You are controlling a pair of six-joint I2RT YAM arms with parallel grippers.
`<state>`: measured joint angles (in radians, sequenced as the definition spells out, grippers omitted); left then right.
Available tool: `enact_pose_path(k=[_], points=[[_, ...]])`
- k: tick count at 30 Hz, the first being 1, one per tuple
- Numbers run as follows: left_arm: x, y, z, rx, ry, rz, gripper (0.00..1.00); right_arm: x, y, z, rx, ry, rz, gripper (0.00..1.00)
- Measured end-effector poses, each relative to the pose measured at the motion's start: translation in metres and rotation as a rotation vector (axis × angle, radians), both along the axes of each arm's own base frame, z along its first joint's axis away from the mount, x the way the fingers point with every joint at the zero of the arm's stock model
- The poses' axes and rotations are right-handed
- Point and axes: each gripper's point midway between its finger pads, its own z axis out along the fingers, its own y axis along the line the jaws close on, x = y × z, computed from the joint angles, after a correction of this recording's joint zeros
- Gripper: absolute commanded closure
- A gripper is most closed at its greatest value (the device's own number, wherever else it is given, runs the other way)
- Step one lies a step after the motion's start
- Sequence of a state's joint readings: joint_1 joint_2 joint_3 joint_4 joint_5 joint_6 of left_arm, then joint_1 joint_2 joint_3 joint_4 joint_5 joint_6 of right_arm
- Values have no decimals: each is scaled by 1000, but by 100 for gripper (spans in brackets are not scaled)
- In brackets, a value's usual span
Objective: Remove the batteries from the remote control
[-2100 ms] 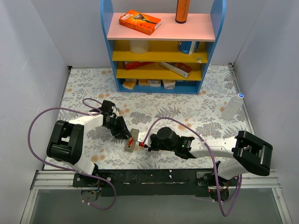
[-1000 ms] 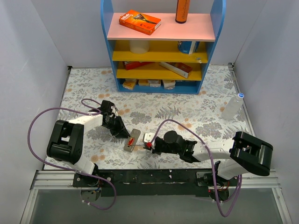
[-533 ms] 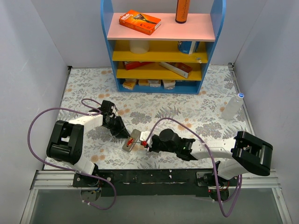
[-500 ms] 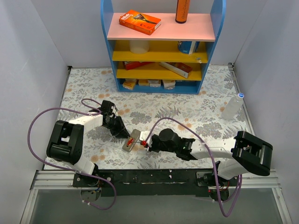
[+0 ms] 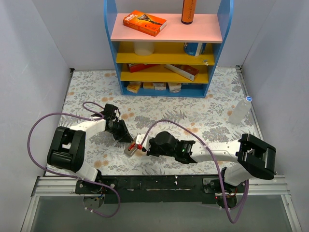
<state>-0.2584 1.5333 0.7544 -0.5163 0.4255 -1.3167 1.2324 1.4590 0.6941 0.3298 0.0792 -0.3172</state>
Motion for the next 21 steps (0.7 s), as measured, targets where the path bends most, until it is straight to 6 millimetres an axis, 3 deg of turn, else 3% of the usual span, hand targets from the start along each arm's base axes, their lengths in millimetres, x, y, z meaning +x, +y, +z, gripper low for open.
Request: enact_pose_path(k=[15, 21], points=[[-2, 5, 0, 27, -1, 12, 86, 0, 21, 14, -229, 33, -95, 99], [-2, 4, 0, 26, 1, 15, 87, 2, 26, 9, -262, 65, -141, 99]])
